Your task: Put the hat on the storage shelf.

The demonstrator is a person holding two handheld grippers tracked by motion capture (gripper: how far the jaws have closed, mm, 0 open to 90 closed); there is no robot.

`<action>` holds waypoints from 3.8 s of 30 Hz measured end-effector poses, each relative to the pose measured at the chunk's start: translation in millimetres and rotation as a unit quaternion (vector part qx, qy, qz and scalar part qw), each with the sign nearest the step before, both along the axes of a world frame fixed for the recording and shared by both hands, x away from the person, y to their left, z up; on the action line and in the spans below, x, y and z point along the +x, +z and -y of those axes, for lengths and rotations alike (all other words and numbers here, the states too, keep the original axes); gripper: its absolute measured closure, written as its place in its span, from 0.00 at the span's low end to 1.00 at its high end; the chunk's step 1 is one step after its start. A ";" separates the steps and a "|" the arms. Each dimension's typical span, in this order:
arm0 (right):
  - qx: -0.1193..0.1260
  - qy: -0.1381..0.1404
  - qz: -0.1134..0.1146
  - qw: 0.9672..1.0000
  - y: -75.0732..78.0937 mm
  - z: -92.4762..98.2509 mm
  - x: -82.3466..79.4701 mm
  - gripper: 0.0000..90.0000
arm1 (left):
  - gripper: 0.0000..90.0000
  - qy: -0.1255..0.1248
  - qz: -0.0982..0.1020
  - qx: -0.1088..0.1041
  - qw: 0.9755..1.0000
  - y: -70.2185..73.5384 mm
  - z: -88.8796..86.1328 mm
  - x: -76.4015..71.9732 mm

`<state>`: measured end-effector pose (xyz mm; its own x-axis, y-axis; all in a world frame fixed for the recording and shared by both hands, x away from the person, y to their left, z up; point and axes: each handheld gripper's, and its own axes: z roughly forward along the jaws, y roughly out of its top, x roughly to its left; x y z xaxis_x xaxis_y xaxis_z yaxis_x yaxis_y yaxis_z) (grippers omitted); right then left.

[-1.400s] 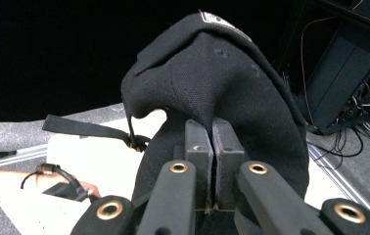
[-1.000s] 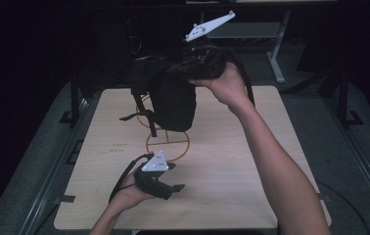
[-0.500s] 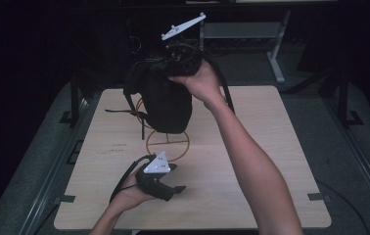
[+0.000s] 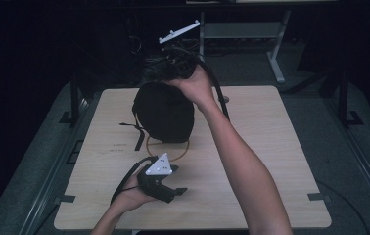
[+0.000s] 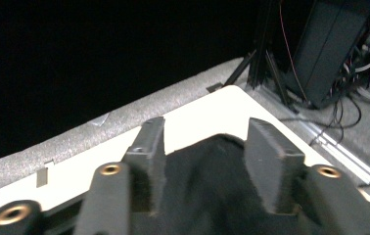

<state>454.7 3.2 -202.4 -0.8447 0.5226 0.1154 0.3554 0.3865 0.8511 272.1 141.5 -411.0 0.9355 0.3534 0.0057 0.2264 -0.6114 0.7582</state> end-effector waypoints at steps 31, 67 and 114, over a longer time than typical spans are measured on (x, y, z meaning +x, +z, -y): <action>-0.005 0.000 -0.054 0.999 -53.3 79.2 -4.4 0.29 | 0.27 0.017 0.003 0.004 1.000 -13.2 -2.5 2.3; 0.020 -0.013 -0.068 0.997 -98.9 157.8 -37.5 0.28 | 0.27 0.019 0.011 0.002 1.000 -15.6 -4.8 3.5; 0.026 -0.072 -0.129 0.989 -190.2 251.2 -93.3 0.20 | 0.26 0.027 -0.004 0.009 1.000 -21.5 -4.4 4.6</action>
<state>361.4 -248.0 -392.7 -0.7002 0.6233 0.3481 0.6123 0.2736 0.7418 276.8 145.9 -432.6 0.9147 0.4041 0.0050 0.2658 -0.6108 0.7458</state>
